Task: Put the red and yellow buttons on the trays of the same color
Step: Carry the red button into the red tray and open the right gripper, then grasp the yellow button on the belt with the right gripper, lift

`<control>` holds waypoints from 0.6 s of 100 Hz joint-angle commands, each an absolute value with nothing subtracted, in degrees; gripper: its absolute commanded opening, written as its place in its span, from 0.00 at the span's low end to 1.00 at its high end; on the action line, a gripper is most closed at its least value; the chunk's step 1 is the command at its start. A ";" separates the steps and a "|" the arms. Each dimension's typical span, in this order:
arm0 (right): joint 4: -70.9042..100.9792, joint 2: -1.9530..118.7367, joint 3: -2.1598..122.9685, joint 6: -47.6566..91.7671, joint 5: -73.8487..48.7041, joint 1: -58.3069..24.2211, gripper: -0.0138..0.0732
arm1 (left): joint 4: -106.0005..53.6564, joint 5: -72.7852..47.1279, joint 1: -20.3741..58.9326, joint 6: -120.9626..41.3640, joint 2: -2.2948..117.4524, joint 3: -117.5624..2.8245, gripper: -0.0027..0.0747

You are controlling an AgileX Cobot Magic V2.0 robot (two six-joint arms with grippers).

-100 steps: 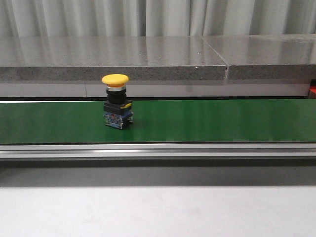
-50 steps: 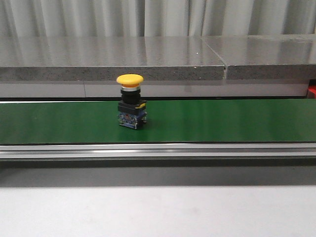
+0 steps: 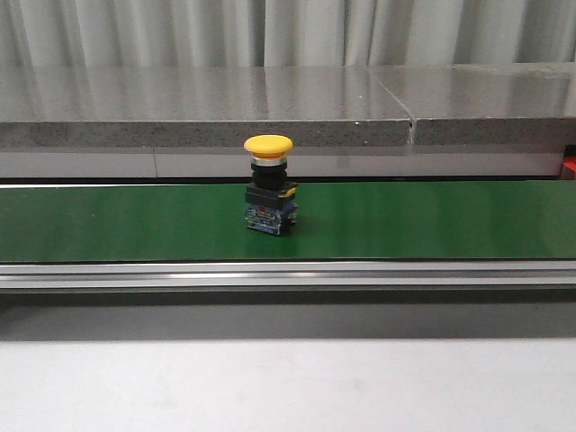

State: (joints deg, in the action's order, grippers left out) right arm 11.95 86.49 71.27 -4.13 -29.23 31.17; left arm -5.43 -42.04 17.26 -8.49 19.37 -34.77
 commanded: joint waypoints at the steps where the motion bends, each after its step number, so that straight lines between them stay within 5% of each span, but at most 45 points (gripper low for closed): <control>1: 11.88 80.98 69.56 -3.27 -26.11 30.85 0.72 | -6.37 -38.20 17.63 -7.77 19.86 -36.36 0.01; 60: 7.47 69.99 60.28 -2.97 -37.06 13.98 0.72 | -6.37 -38.20 17.63 -7.77 19.86 -36.36 0.01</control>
State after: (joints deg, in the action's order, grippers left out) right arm 8.02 71.88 58.96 -3.31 -36.63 16.83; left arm -5.43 -42.04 17.26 -8.49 19.37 -34.77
